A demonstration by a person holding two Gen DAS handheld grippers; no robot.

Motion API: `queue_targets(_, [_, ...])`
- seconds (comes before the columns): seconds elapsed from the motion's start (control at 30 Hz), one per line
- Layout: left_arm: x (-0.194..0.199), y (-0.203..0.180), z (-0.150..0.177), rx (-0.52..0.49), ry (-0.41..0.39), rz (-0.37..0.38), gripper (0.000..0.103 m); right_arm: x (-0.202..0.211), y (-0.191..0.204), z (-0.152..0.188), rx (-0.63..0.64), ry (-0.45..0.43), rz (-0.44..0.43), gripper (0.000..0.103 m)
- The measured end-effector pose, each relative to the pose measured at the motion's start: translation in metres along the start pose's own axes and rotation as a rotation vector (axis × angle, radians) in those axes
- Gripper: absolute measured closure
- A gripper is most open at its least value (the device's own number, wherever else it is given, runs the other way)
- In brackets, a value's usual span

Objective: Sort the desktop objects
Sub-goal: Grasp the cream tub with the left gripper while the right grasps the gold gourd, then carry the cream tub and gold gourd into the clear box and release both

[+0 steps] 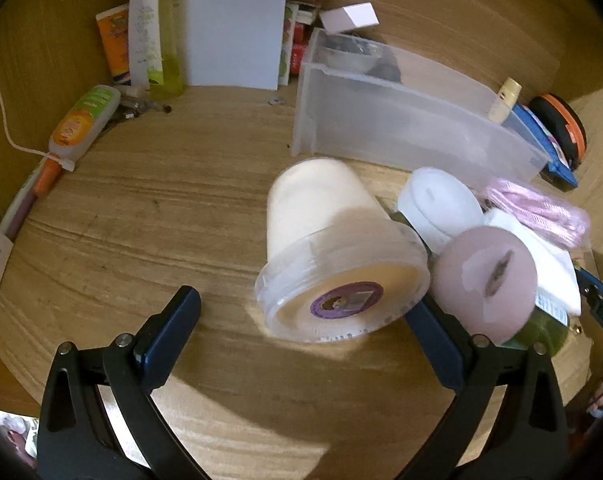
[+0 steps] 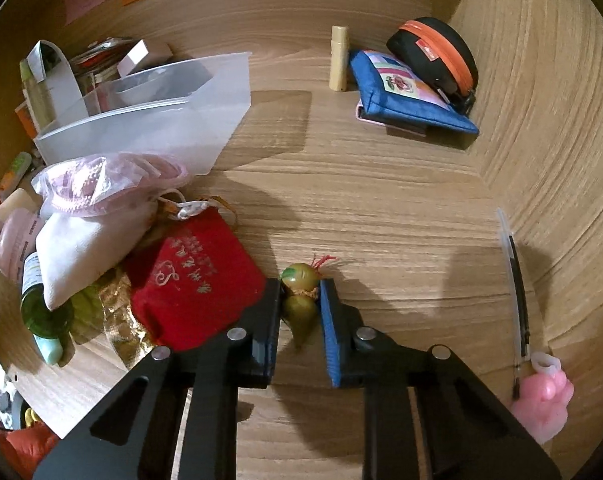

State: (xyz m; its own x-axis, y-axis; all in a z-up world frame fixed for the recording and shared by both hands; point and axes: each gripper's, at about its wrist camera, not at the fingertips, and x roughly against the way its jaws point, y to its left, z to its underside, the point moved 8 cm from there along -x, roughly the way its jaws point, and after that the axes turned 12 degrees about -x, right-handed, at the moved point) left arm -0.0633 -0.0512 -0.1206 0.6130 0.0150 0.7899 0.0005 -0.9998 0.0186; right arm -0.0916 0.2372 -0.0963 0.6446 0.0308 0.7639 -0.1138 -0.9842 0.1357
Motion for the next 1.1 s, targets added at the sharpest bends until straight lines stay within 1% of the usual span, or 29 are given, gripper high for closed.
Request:
queue_targets(0.07, [0.001, 0.0, -0.002, 0.001, -0.011, -0.001, 0.014, -0.001, -0.002, -0.002, -0.012, -0.001, 0.002, 0.086])
queue_targets(0.13, [0.0, -0.001, -0.005, -0.003, -0.014, -0.002, 0.035, 0.0, -0.003, -0.006, -0.028, -0.007, -0.001, 0.086])
queue_targets(0.17, [-0.003, 0.001, -0.006, -0.001, -0.01, -0.01, 0.036, 0.001, -0.003, -0.009, -0.038, -0.014, -0.005, 0.086])
queue_targets(0.27, [-0.007, 0.007, -0.009, 0.016, -0.013, -0.017, 0.037, 0.006, -0.001, -0.019, -0.051, -0.041, -0.022, 0.086])
queue_targets(0.5, [-0.007, 0.013, -0.012, 0.025, -0.024, -0.012, 0.037, 0.016, 0.012, -0.047, -0.029, -0.111, -0.031, 0.086])
queue_targets(0.7, [0.007, 0.015, -0.025, 0.01, -0.076, -0.013, 0.038, 0.023, 0.03, -0.07, -0.019, -0.159, -0.073, 0.086])
queue_targets(0.83, [0.014, 0.019, -0.035, 0.005, -0.106, -0.012, 0.038, 0.027, 0.05, -0.084, 0.006, -0.182, -0.105, 0.086])
queue_targets(0.9, [0.012, 0.022, -0.037, 0.006, -0.098, -0.019, 0.038, 0.028, 0.06, -0.09, 0.025, -0.195, -0.116, 0.086])
queue_targets(1.0, [0.01, 0.026, -0.04, 0.005, -0.093, -0.004, 0.038, 0.032, 0.074, -0.101, 0.052, -0.213, -0.14, 0.086])
queue_targets(1.1, [0.007, 0.029, -0.044, -0.006, -0.089, -0.015, 0.038, 0.033, 0.086, -0.112, 0.07, -0.223, -0.16, 0.086])
